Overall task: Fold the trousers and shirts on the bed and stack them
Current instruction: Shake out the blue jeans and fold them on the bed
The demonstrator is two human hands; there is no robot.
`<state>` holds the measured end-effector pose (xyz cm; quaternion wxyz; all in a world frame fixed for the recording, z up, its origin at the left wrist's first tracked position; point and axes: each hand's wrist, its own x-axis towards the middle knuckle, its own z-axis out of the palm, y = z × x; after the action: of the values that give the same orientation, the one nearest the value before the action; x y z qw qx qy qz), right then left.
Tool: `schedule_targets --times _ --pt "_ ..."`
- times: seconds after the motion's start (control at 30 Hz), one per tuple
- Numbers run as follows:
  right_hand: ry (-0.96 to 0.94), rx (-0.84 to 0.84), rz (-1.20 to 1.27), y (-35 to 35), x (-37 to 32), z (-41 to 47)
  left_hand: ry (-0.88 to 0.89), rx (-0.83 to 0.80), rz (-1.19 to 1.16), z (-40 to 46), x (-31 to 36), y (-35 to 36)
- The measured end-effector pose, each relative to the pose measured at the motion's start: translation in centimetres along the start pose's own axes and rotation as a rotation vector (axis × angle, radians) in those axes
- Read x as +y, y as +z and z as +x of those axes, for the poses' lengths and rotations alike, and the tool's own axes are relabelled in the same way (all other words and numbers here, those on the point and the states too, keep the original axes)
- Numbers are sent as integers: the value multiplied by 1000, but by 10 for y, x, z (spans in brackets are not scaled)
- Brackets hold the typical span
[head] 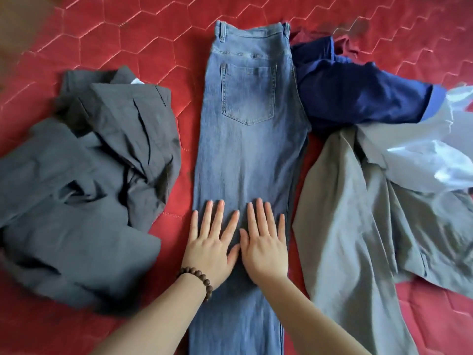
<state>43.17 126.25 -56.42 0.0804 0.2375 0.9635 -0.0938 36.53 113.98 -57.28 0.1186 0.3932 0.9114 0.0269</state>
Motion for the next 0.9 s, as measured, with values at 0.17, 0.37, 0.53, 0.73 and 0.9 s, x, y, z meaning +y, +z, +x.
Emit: schedule_targets --times 0.17,0.37,0.53,0.73,0.9 --pt "53 -10 -28 11 6 -65 6 -15 -10 -59 11 13" --pt "91 -34 5 24 -1 -123 -8 -28 -56 -127 32 28" --pt "30 -48 3 35 -2 -178 -44 -48 -56 -183 58 37" --pt "27 -80 21 45 -3 -257 -37 -61 -53 -250 86 49" --pt "24 -87 88 35 -9 -280 -1 -37 -188 -277 91 46"
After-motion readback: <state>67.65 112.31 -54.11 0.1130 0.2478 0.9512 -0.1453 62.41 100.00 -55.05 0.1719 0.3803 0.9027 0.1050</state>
